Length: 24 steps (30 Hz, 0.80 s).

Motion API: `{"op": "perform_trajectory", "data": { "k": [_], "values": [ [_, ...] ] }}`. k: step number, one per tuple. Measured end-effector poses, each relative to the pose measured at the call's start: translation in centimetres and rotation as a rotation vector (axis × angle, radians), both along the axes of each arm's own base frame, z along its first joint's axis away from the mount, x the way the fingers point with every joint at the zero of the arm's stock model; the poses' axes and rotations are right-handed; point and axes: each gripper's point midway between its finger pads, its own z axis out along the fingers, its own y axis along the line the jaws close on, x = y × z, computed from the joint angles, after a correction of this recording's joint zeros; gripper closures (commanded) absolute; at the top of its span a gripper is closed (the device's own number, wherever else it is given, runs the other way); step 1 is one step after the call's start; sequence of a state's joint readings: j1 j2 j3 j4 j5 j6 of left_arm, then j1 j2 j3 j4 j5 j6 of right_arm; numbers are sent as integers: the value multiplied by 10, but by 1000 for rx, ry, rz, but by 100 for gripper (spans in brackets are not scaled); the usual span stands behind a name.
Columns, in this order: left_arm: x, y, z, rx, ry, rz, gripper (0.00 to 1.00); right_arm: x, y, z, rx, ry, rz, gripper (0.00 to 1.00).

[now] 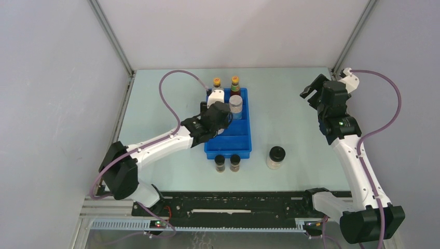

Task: Organize the condiment bottles
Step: Place the bottle in the storage box.

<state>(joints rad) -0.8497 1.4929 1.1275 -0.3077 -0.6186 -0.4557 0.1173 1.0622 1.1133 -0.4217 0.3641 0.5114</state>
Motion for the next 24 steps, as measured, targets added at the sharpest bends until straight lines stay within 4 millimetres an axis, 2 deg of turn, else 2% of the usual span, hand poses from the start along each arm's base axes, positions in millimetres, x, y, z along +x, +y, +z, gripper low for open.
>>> {"op": "perform_trajectory", "data": {
  "k": [9, 24],
  "values": [
    [0, -2, -1, -22, 1, 12, 100, 0, 0, 0, 0, 0, 0, 14],
    [-2, 4, -25, 2, 20, 32, 100, -1, 0, -7, -2, 14, 1, 14]
  ]
}}
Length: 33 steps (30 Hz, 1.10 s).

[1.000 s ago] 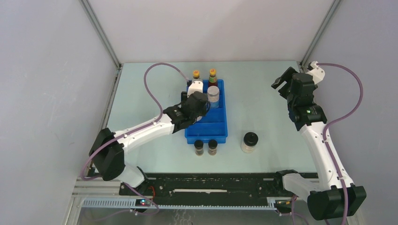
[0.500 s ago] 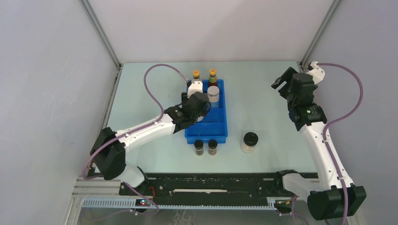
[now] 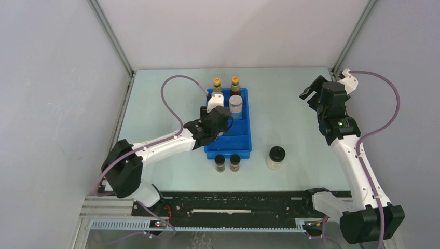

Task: Organize the condiment bottles
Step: Place the bottle in the storage box.

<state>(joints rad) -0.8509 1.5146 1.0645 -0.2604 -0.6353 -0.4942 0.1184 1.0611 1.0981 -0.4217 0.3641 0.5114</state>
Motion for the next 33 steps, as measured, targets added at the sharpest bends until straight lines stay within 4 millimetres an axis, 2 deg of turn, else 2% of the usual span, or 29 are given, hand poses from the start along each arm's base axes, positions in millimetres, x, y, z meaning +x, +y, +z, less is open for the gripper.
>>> {"op": "perform_trajectory", "data": {
  "k": [9, 33],
  "values": [
    [1, 0, -12, 14, 5, 6, 100, 0, 0, 0, 0, 0, 0, 14],
    [3, -5, -23, 15, 19, 0, 100, 0, 0, 0, -1, -1, 2, 13]
  ]
}}
